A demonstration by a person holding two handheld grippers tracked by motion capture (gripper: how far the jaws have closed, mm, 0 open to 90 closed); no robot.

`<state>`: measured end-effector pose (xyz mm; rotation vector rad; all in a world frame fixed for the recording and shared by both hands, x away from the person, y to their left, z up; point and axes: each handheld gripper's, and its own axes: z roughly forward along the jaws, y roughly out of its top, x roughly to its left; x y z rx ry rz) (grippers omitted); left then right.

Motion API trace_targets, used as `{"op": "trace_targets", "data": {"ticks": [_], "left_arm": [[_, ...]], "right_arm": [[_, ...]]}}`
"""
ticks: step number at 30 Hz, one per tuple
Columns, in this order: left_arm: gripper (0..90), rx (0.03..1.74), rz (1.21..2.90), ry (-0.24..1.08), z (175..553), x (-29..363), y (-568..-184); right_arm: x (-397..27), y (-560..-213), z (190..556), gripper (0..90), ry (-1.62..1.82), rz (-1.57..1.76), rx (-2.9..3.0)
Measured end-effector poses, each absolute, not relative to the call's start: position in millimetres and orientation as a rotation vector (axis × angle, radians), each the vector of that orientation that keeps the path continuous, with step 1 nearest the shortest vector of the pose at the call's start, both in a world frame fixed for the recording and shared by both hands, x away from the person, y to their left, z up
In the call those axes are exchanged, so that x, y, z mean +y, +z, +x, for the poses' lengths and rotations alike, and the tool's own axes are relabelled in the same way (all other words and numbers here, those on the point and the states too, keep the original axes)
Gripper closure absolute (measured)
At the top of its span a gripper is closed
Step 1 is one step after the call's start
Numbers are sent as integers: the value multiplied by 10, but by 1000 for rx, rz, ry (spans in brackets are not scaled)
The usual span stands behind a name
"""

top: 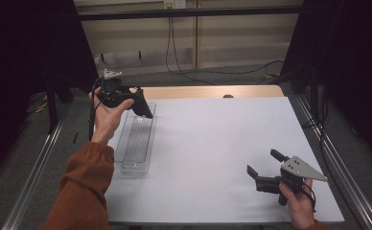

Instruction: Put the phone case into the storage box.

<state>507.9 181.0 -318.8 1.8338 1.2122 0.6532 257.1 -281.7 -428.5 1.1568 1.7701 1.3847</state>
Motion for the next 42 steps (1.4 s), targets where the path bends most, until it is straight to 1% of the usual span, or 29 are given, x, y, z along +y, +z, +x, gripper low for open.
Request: {"op": "trace_targets", "data": {"ticks": [10,16,25,26,39,42], "left_arm": [[143,1244,1840,677,5186,1754,-3304],[143,1303,1819,662,5244,1708,-3374],[141,1344,1808,728,5310,1659,-3460],[141,1349,1802,718,5316,1658,-3469],[139,1353,1808,744,5365,1616,-3551],[138,1333,1811,765,5377,1606,-3580]], "right_arm": [[-2814,-4300,2574,0,1381,1149,1782],[-2819,-4300,2573,0,1379,1151,1784],[-2825,-4305,2574,0,1382,1158,1783],[-2826,-4307,2573,0,1382,1160,1783],[-2834,-4310,2573,0,1381,1163,1784],[-2834,-4309,2573,0,1384,1165,1781]]}}
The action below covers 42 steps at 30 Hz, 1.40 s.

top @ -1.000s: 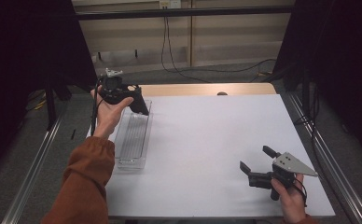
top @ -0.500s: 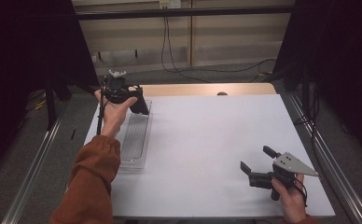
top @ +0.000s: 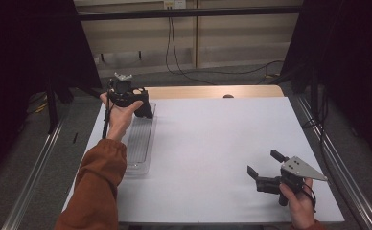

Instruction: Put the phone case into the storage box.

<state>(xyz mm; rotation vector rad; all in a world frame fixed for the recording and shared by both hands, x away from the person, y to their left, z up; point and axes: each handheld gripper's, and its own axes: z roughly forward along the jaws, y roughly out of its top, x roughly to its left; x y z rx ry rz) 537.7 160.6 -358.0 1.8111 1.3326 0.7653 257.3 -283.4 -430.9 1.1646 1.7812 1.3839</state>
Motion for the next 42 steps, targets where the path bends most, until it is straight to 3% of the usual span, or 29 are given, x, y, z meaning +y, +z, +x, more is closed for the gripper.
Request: {"op": "trace_targets", "data": {"ticks": [30,42], "left_arm": [[115,1264,1804,834,5511,1499,-3655],[112,1262,1792,803,5563,1505,-3669]], "right_arm": [[-2838,-4315,2571,0,1388,1176,1787],[-2841,-4320,2573,0,1389,1172,1791]]}}
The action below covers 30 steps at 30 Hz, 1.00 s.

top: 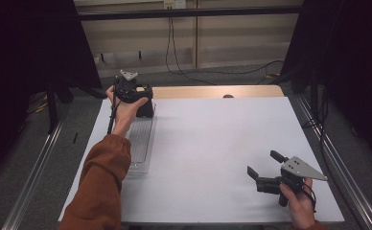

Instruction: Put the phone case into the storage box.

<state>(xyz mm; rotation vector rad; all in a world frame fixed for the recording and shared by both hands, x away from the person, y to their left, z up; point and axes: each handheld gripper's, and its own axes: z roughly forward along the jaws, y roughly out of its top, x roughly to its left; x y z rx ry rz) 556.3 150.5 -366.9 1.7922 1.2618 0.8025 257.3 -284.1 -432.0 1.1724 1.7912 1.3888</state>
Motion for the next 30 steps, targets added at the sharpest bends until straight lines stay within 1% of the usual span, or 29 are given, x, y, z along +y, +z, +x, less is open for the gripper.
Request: {"op": "trace_targets", "data": {"ticks": [12,16,18,22,30], "left_arm": [[45,1228,1760,795,5589,1518,-3685],[45,1214,1751,806,5595,1530,-3681],[42,1223,1718,791,5598,1536,-3670],[35,1212,1708,789,5597,1563,-3651],[28,1157,1666,793,5589,1580,-3607]], "right_arm": [[-2841,-4323,2573,0,1390,1171,1792],[-2842,-4324,2573,0,1391,1177,1791],[-2843,-4326,2574,0,1391,1180,1792],[-2843,-4325,2573,0,1391,1177,1791],[-2842,-4322,2572,0,1386,1171,1788]]}}
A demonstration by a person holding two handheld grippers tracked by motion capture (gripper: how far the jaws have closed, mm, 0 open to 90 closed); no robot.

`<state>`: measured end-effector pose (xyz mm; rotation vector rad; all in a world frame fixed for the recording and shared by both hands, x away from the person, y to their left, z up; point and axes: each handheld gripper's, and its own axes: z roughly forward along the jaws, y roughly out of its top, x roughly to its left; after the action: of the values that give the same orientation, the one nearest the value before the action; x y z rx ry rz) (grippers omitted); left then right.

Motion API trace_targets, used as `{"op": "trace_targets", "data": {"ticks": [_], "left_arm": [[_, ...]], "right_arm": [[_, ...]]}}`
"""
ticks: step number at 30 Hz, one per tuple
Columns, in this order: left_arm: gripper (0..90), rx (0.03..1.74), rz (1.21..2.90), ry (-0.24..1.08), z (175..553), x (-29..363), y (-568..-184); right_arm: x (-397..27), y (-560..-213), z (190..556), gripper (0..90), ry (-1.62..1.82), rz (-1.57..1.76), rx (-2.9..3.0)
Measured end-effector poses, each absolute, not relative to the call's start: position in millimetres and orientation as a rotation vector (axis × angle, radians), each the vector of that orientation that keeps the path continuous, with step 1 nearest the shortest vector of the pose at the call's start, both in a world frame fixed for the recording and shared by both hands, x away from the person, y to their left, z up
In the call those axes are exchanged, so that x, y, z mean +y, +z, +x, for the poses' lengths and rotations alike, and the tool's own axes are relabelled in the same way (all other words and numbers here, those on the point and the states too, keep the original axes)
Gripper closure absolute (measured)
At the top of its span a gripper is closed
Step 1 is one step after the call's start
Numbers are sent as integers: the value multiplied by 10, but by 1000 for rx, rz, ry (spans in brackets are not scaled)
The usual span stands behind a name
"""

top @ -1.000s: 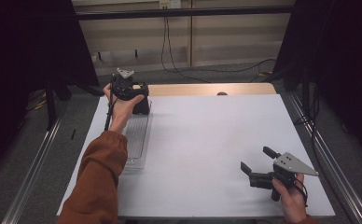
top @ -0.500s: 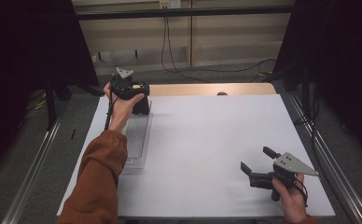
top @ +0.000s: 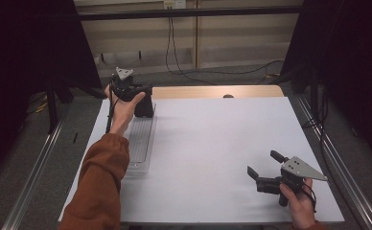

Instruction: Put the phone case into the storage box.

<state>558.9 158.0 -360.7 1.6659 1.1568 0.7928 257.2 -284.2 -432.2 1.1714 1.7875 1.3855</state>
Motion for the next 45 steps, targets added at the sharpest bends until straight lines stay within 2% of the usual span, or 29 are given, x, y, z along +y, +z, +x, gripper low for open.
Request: {"op": "trace_targets", "data": {"ticks": [8,23,32,33,45], "left_arm": [[47,1111,1647,804,5584,1642,-3560],[51,1061,1592,746,5504,1778,-3393],[42,1053,1578,727,5414,1843,-3292],[40,1048,1565,694,5400,1866,-3299],[11,944,1572,708,5257,1949,-3254]], "right_arm": [[-2842,-4322,2571,0,1376,1166,1787],[-2839,-4316,2570,0,1377,1157,1788],[-2842,-4326,2572,0,1373,1161,1788],[-2840,-4323,2571,0,1373,1160,1787],[-2842,-4324,2572,0,1368,1157,1788]]}}
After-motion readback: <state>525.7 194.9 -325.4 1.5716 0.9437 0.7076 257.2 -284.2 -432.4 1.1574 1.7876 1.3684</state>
